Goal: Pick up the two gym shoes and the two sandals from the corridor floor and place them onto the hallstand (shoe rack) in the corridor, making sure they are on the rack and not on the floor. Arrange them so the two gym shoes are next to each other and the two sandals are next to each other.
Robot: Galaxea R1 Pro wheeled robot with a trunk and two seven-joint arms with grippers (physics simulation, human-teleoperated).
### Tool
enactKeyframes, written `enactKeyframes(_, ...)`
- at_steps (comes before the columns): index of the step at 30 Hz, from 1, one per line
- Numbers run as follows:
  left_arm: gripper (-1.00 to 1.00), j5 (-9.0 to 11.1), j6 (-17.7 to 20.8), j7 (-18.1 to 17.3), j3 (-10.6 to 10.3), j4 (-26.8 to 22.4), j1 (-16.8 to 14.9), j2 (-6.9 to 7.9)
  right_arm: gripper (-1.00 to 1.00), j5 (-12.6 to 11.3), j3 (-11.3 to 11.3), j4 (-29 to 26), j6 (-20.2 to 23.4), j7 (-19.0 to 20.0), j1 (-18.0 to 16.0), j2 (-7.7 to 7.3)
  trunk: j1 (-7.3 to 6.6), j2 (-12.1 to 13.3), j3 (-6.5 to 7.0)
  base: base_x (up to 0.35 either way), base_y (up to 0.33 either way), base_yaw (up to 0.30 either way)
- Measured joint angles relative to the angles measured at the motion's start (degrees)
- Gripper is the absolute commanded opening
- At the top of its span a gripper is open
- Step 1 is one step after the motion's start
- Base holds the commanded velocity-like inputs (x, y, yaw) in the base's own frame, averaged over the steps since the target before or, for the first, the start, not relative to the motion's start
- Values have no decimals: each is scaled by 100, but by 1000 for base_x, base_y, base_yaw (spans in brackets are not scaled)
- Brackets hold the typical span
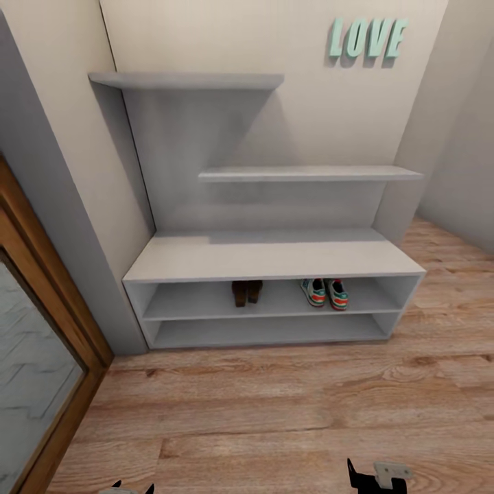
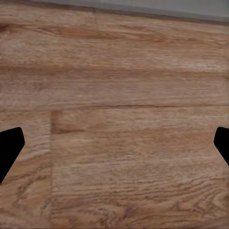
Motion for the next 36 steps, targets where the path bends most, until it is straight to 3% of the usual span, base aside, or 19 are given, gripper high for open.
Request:
enactKeyframes(14, 100, -14, 3, 329, -6, 0, 0, -8, 100, -83, 26, 2, -1, 27, 1, 55, -308, 562, 251, 0, 0, 0)
enactKeyframes(20, 100, -16, 3, 373, -8, 0, 0, -9, 100, -66, 25, 7, 27, 37, 17, 159, -439, 802, 359, 0, 0, 0)
enactKeyframes(36, 100, -10, 3, 386, -3, 0, 0, -9, 100, -63, 25, 4, 37, 32, 54, 216, -791, 1444, 646, 0, 0, 0)
